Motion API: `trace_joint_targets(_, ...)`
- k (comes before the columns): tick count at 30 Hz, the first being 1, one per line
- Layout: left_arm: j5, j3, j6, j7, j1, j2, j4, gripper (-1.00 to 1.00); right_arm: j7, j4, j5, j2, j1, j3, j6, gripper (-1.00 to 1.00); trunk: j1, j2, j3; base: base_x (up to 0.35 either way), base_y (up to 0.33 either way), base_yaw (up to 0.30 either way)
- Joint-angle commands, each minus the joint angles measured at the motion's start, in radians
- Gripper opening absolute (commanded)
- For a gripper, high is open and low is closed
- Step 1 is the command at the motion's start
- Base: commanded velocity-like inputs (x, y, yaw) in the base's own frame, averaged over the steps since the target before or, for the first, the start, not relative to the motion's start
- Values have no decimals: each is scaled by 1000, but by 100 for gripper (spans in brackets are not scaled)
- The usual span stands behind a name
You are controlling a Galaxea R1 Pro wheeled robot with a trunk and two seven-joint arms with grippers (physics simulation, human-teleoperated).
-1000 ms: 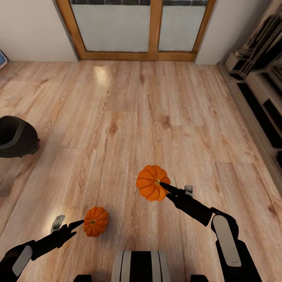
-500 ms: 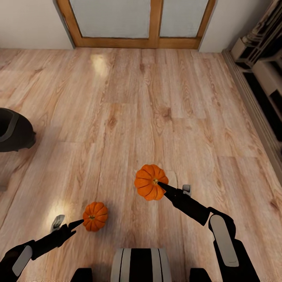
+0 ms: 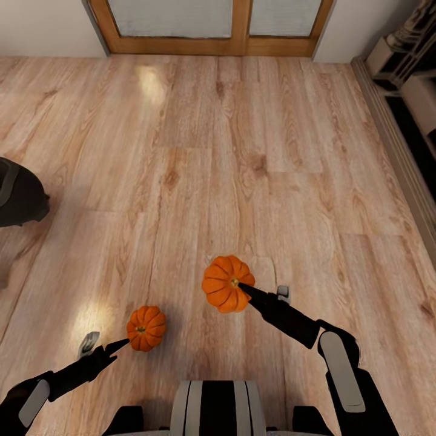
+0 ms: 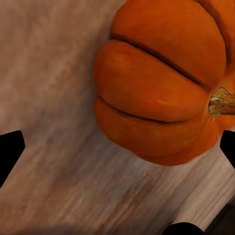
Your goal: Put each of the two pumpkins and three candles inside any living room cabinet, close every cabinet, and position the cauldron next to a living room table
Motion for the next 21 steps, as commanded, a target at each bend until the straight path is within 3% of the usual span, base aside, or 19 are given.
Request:
trace_joint_targets(1,0,0,0,0,0,0,0,100,0,0,-4,0,0,8,-4,-100,0,0,-4,0,0,0)
trace_joint_targets(6,0,0,1,1,0,0,0,100,0,0,-6,0,0,44,-51,-100,2,-1,-16,0,0,0)
trace_joint_targets(21,0,0,1,2,0,0,0,100,-1,1,-6,0,-1,48,-58,-100,2,-1,-16,42,-40,0)
